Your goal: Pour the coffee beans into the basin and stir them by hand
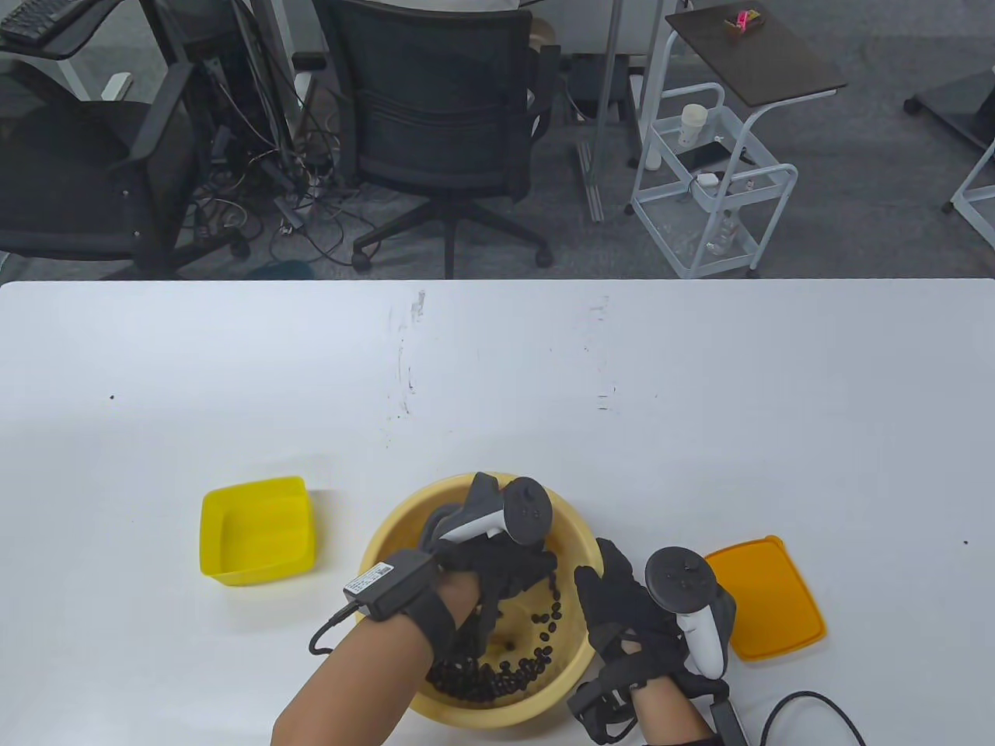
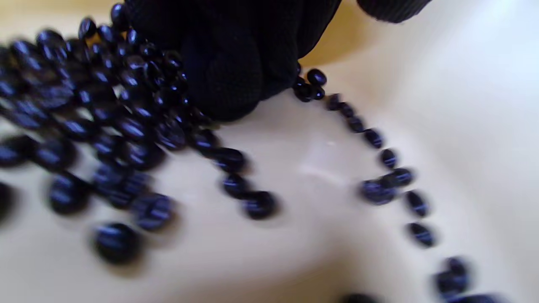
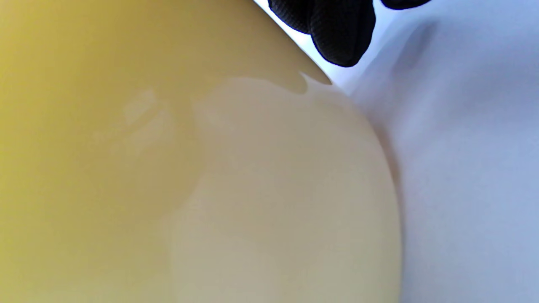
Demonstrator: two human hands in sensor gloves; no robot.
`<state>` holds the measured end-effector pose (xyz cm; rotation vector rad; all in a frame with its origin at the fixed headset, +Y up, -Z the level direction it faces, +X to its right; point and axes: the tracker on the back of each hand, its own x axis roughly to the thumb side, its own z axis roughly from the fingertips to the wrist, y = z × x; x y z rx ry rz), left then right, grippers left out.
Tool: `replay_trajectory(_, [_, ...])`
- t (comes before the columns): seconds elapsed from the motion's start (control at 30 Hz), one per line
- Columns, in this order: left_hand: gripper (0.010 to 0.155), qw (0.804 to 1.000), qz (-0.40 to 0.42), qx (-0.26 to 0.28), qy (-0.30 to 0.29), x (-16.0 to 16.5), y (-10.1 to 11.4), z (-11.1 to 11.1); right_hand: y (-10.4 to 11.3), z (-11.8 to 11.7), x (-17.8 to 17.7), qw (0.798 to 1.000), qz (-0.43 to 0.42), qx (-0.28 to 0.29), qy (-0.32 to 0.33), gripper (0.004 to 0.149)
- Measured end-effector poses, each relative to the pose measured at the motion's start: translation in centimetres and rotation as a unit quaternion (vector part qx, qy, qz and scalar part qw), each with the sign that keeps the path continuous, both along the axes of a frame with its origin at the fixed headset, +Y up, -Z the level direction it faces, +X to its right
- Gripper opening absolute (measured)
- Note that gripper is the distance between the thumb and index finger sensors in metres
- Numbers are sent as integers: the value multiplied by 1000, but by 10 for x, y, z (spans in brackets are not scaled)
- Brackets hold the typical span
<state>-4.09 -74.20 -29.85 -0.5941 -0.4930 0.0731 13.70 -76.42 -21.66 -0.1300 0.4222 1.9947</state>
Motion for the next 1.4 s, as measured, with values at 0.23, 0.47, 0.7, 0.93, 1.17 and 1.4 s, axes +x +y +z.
replay_trajectory(0.23, [64, 955, -289, 44, -60, 3, -4, 10, 0, 0, 0, 1000, 2, 1, 0, 64])
replay_trajectory(0.47, [72, 928, -332, -169, -9, -16, -29, 11, 0, 0, 0, 1000, 2, 0, -1, 64])
replay_trajectory(0.7, [73, 929, -202, -311, -17, -10, -42, 18, 1, 0, 0, 1000, 5, 1, -2, 64])
replay_trajectory(0.93, [70, 923, -2, -385, -12, 15, -42, 22, 0, 0, 0, 1000, 4, 1, -1, 64])
replay_trajectory(1.17, [65, 941, 138, -307, 40, 13, -28, 4, 0, 0, 0, 1000, 4, 1, 0, 64])
replay_trajectory(1.4, [64, 994, 59, -62, 72, 5, -4, -2, 1, 0, -1, 1000, 4, 1, 0, 64])
